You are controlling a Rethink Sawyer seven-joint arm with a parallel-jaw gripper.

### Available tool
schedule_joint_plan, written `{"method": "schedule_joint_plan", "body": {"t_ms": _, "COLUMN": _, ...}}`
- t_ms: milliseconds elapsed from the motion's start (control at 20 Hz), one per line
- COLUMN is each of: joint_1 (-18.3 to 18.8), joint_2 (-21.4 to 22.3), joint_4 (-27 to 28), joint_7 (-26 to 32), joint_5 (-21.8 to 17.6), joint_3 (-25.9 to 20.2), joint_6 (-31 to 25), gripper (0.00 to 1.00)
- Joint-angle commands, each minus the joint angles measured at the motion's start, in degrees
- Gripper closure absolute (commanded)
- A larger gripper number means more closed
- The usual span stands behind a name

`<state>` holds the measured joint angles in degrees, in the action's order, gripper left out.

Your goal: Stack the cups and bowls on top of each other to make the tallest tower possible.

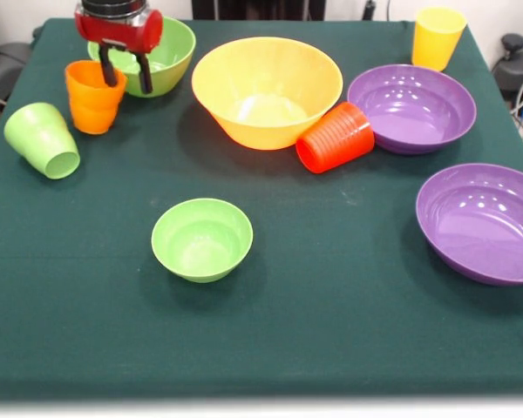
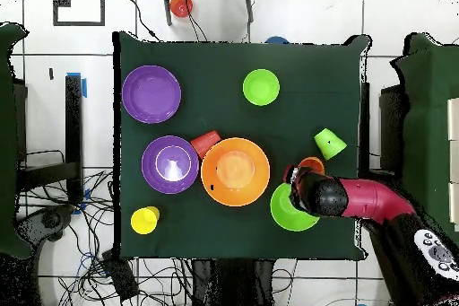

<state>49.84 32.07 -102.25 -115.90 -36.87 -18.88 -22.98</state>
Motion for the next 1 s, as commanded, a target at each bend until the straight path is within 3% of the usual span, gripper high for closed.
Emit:
{"method": "schedule_joint_plan", "body": {"t_ms": 50, "joint_1": -0.5, "joint_2": -3.1, "joint_4": 4.0, "joint_7": 5.4, "joint_5": -5.2, "joint_3": -1.8, "joint_6": 2.0, "gripper": 0.0}}
{"method": "schedule_joint_plan", "body": {"t_ms": 450, "joint_1": -0.9, "joint_2": -3.2, "joint_4": 3.9, "joint_7": 5.2, "joint_5": -5.5, "joint_3": -1.4, "joint_6": 2.3, "gripper": 0.0}}
{"method": "schedule_joint_plan", "body": {"t_ms": 650, "joint_1": -2.3, "joint_2": -2.4, "joint_4": 4.6, "joint_7": 5.8, "joint_5": -8.2, "joint_3": -0.8, "joint_6": 4.2, "gripper": 0.0}}
{"method": "schedule_joint_plan", "body": {"t_ms": 700, "joint_1": -2.1, "joint_2": -2.4, "joint_4": 4.7, "joint_7": 5.6, "joint_5": -8.7, "joint_3": -1.3, "joint_6": 4.2, "gripper": 1.0}}
{"method": "schedule_joint_plan", "body": {"t_ms": 1000, "joint_1": -3.2, "joint_2": -2.5, "joint_4": 5.4, "joint_7": 4.4, "joint_5": -10.7, "joint_3": -0.6, "joint_6": 4.5, "gripper": 1.0}}
